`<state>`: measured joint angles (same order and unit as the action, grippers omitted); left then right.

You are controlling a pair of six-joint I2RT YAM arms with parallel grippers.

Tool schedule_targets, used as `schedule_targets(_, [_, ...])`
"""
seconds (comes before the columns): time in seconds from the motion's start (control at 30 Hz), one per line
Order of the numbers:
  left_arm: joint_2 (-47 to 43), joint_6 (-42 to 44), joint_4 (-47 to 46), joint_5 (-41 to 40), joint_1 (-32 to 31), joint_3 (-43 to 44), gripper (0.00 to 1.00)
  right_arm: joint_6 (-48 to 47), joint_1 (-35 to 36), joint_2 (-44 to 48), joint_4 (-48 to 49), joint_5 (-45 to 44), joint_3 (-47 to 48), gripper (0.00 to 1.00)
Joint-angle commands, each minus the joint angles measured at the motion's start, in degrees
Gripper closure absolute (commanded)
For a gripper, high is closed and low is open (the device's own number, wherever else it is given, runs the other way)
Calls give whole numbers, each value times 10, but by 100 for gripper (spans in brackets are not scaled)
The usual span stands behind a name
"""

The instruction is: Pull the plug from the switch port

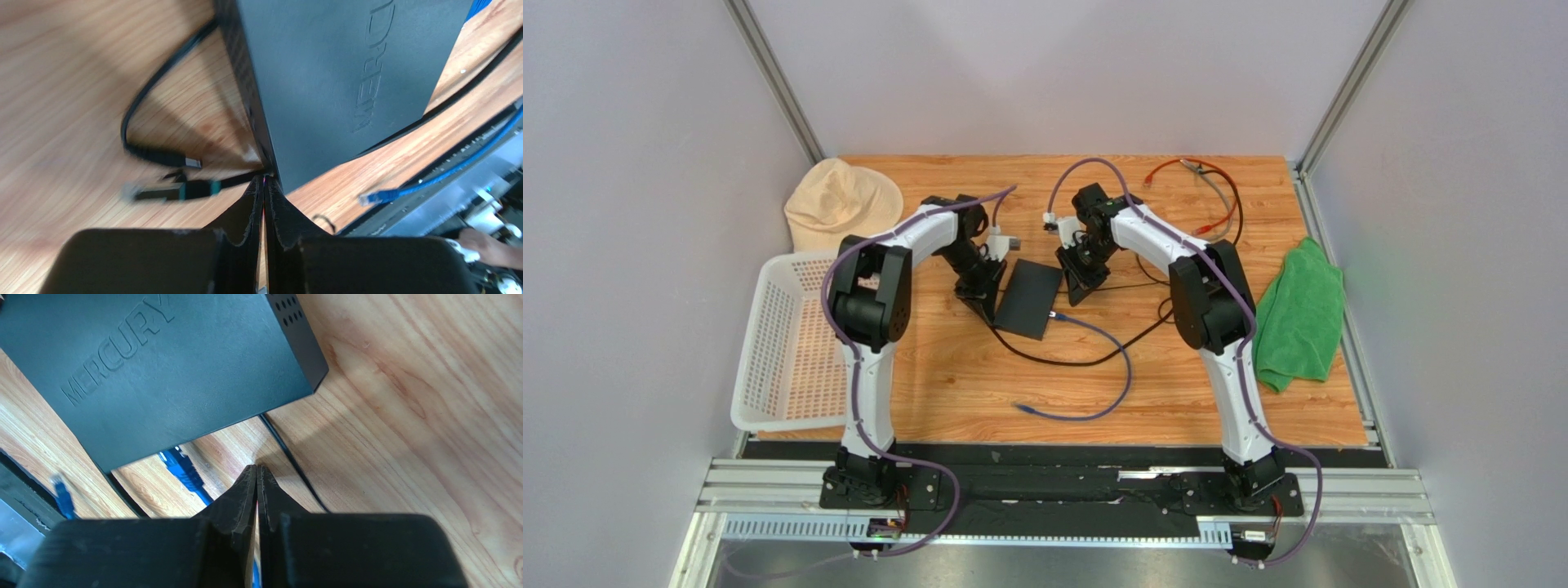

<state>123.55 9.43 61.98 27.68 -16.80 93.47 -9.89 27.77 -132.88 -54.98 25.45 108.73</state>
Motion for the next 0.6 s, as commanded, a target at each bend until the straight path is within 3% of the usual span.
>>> schedule_targets(0.0, [28,12,15,66,-17,24,92,12,0,-9,16,16,17,94])
schedule_targets(0.2, [32,14,18,85,-42,31,91,22,-2,-40,15,37,87,93])
schedule_targets(0.4, [5,25,38,77,-36,22,91,4,-8,-30,8,30,90,94])
schedule_targets(0.57, [-28,78,91,143,-21,37,88,2,-47,7,5,43,81,91])
